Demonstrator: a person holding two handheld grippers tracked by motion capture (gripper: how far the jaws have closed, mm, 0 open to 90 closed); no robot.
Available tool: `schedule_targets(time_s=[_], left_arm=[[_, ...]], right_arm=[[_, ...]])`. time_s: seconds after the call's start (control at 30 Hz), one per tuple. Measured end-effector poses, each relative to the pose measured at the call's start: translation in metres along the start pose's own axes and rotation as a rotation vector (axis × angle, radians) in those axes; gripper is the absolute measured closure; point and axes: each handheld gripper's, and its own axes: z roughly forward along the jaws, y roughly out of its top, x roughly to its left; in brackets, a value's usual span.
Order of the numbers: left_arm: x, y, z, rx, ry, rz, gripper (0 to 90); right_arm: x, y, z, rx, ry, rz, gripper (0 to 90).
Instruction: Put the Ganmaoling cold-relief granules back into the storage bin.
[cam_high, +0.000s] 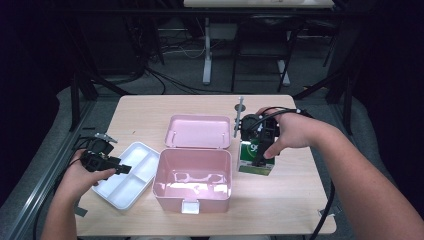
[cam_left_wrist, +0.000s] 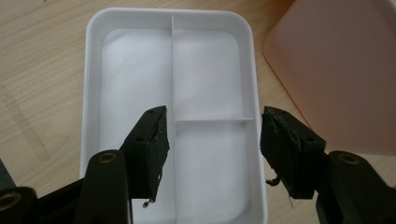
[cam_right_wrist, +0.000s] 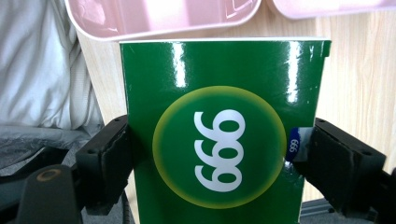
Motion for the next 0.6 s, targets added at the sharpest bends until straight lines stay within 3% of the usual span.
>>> schedule_targets(time_s=[0.6], left_arm=[[0.000, 0.000, -0.001, -0.002, -0.002, 0.000, 41.7]], right_arm=[[0.014, 0.047, -0.003, -0.019, 0.025, -0.062, 15.7]])
